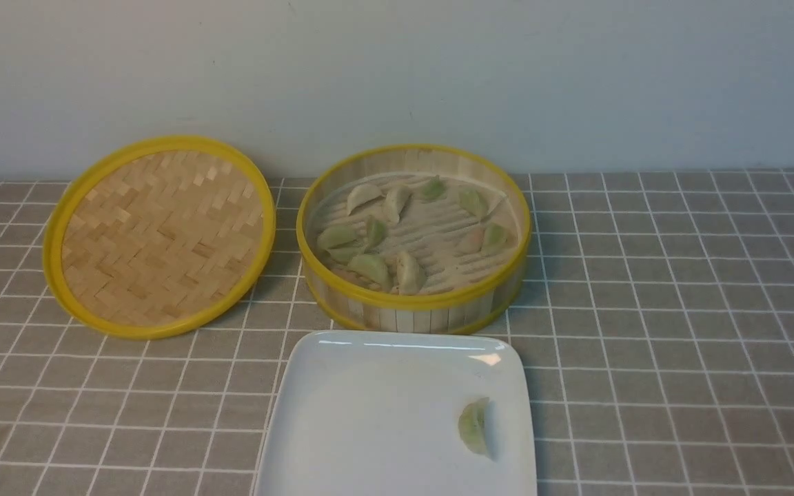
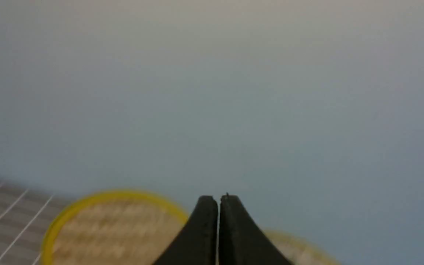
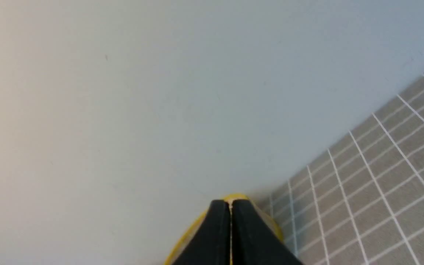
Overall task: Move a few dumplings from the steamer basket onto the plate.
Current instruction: Use the left arm to grab a dumpling from the steamer
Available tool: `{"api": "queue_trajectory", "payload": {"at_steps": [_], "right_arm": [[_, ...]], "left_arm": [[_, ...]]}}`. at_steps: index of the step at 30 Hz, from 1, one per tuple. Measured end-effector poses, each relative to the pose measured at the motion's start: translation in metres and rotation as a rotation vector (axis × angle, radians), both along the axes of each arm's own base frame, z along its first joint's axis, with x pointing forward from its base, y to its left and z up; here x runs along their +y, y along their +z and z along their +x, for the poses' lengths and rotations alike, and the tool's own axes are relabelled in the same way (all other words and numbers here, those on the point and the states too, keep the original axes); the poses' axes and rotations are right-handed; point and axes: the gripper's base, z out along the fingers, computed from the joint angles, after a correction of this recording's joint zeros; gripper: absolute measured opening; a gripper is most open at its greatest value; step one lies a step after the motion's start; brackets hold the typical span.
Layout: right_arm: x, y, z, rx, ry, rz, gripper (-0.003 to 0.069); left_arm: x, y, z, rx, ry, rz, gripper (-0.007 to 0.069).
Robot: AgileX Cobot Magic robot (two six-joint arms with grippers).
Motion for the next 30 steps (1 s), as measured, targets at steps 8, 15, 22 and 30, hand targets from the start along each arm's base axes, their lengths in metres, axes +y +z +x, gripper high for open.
{"api": "queue_trajectory", "payload": {"at_steps": [8,15,22,30], "right_arm": [[-0.006,0.012,-0.002,-0.104,-0.054,0.060,-0.0004],[0.012,0.088,-0.014,0.013,0.117,-0.212,-0.0004],[0.022,0.163,0.029,0.549,0.346,-0.686,-0.0004],[0.024,0.185,0.084,0.801,0.457,-0.829,-0.0004]], "left_arm": [[-0.022,0.002,0.105,0.750,-0.410,0.203,-0.0005],[-0.048,-0.056,0.186,0.948,-0.690,0.251,-0.0005],[-0.103,-0.080,0.256,0.998,-0.835,0.393,-0.0005],[-0.139,-0.081,0.310,0.933,-0.840,0.597,-0.0003]]}}
